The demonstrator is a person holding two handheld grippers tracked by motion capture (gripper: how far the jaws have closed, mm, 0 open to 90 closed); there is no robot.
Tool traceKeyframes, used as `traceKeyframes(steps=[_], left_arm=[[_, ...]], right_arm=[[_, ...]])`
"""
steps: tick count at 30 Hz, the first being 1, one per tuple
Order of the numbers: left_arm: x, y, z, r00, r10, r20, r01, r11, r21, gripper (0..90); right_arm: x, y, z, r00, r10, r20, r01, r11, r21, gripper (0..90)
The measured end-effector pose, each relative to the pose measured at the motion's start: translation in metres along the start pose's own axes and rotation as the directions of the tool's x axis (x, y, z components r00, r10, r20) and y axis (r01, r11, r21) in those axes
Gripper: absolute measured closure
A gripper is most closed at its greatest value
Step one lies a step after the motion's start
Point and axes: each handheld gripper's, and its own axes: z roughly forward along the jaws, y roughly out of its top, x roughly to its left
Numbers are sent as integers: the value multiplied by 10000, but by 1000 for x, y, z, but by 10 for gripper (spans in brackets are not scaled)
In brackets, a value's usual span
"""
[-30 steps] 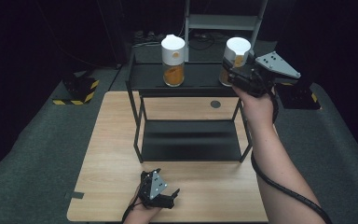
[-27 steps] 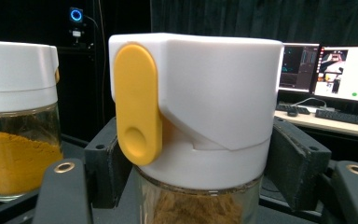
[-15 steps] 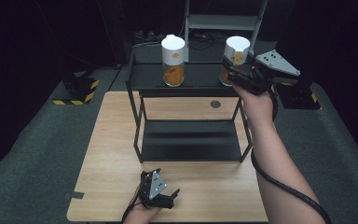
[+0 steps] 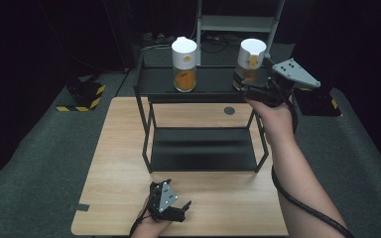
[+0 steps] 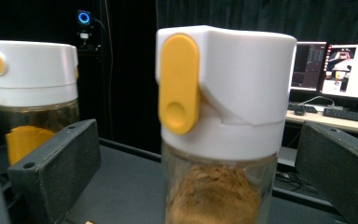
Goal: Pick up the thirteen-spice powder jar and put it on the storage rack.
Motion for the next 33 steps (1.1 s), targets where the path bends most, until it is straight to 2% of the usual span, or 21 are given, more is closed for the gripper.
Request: traceKeyframes(steps=[16,33], left_arm=[[-1,1,0,10000,76,-7,-76,10000,40,9],[0,1,1,9999,99,45,-99,9999,66,9]], right_arm=[[9,-13,-29,9995,-80,-290,79,10000,-35,0],[25,-37,-71,9953,-770,-589,788,9965,293,0]])
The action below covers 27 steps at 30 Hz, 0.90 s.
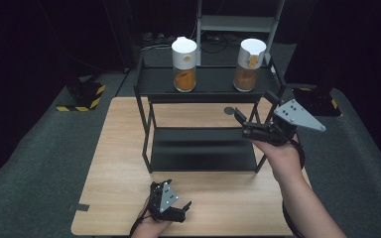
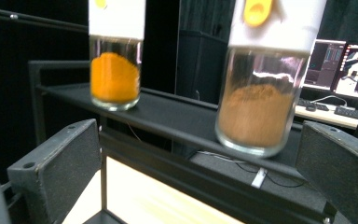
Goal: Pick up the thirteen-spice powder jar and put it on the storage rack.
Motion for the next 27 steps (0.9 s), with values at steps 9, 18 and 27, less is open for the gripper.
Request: traceKeyframes(steps=[9,18,27], left_arm=[[-1,0,0,10000,-9,-60,9,10000,1,9],[-1,0,0,10000,-57,-60,57,10000,11,8],[-1,-1,0,9999,-78,-65,77,10000,-31,9]], right_arm=[[11,-30,-18,9996,-241,-114,246,9986,459,0],[18,-65,-32,9996,-155,-227,178,9942,1063,0],[21,-106,-47,9998,127,-174,-92,9821,1881,0]])
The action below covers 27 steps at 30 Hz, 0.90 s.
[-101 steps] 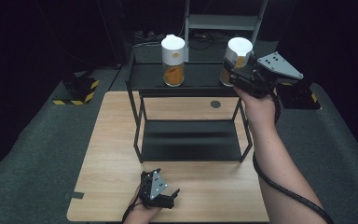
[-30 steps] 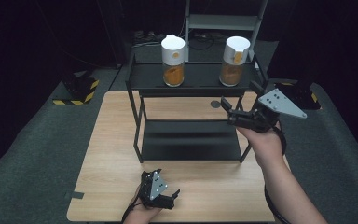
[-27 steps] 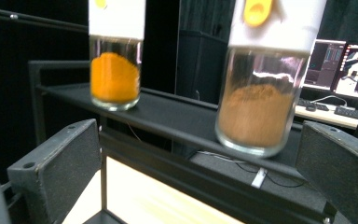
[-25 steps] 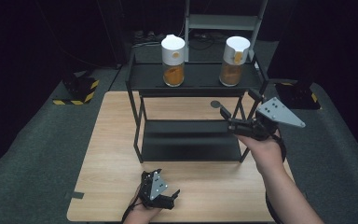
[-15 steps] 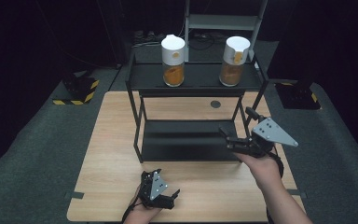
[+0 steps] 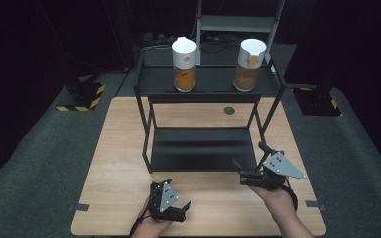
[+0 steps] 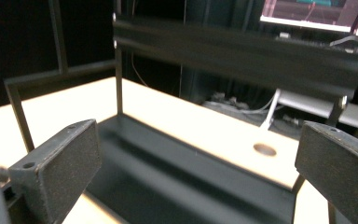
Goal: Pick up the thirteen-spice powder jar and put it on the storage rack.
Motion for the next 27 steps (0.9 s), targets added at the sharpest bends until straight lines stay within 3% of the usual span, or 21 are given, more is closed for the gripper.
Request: traceKeyframes(steps=[15,24,27], left_arm=[[-1,0,0,10000,57,-35,-57,10000,13,8],[-1,0,0,10000,69,-49,-68,10000,24,9],[-1,1,0,10000,74,-54,-74,10000,35,8]], right_arm=[[-1,-57,-9,9992,390,78,-398,9864,1592,0],[3,-77,-10,9992,-180,356,83,9669,2548,0],[6,-77,-11,9984,-419,391,304,9655,2588,0]])
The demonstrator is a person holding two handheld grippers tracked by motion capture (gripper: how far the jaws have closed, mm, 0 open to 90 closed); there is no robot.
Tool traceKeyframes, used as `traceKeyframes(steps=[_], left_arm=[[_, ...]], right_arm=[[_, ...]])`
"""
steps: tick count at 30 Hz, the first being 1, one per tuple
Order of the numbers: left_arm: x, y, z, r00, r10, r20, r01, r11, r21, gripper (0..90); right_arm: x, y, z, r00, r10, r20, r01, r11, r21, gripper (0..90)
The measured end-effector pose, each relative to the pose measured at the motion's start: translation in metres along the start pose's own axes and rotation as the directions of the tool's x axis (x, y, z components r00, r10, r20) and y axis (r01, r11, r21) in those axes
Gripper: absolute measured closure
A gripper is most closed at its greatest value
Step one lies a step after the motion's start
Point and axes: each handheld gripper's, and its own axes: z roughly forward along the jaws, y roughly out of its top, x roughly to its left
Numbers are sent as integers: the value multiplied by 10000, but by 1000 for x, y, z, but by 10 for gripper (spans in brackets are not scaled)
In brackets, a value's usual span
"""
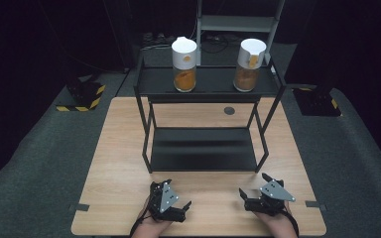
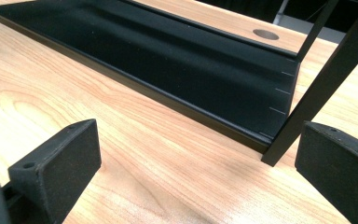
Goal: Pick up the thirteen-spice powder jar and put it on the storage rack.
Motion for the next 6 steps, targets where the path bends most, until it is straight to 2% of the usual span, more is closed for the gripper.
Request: traceKeyframes(steps=[6], left_arm=[[-1,0,0,10000,8,-24,-8,10000,-9,8]], right_arm=[[5,0,0,9995,-296,149,296,9996,-1,0]])
